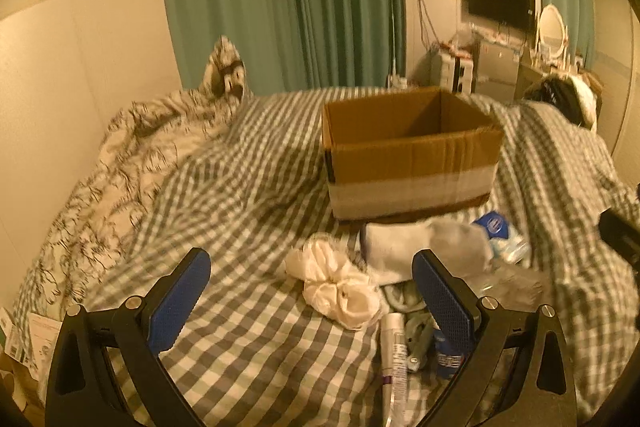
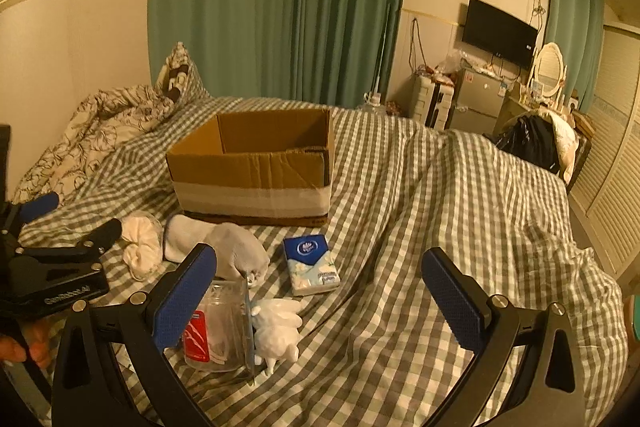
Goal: Organize objects
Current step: 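Move the right tool toward the white sock beside the box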
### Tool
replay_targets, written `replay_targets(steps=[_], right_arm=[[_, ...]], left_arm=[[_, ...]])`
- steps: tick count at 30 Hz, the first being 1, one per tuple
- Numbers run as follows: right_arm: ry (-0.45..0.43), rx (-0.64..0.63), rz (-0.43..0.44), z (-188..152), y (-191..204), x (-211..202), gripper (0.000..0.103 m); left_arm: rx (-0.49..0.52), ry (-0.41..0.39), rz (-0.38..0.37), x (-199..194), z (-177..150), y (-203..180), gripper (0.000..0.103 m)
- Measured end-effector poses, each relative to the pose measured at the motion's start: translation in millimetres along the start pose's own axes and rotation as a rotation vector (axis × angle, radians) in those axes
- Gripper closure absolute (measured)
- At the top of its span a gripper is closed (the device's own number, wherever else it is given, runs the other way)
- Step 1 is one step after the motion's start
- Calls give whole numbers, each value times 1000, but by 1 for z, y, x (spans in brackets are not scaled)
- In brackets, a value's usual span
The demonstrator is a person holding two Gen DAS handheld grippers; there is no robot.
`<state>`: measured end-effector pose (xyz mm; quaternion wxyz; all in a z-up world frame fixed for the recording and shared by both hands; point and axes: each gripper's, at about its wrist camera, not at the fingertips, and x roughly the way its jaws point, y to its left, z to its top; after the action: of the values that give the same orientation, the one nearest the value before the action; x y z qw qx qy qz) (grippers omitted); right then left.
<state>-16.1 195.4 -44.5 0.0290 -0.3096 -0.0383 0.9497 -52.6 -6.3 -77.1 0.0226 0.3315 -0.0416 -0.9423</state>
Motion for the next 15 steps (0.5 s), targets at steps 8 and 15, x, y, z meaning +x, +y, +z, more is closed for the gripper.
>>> replay_targets(steps=[8,15], right_arm=[[89,-26,43,0,12,40,0],[169,-79,109,8,37,85,0]], left_arm=[[-16,167,-77,72,-18,1,53],[-29,158,-132,67,-17,8,85]])
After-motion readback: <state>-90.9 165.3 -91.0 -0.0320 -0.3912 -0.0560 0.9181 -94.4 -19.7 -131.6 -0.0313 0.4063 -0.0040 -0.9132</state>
